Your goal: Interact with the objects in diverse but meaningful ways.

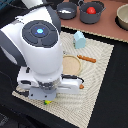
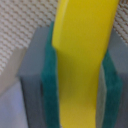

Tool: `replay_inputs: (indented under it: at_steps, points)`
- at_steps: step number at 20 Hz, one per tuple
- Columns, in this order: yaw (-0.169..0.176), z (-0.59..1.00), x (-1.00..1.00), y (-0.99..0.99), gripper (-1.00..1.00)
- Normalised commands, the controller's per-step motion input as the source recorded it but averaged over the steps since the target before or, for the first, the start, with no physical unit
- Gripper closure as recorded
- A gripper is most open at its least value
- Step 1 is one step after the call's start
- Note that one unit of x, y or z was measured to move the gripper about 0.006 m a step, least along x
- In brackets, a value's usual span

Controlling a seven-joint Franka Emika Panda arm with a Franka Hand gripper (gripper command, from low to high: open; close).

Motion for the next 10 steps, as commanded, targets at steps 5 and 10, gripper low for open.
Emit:
replay_inputs:
  at_steps: [5, 10]
  points:
    - [0.034, 1.0, -0.37, 0.46, 1.0]
    - [0.095, 0.32, -0.78, 0.43, 1.0]
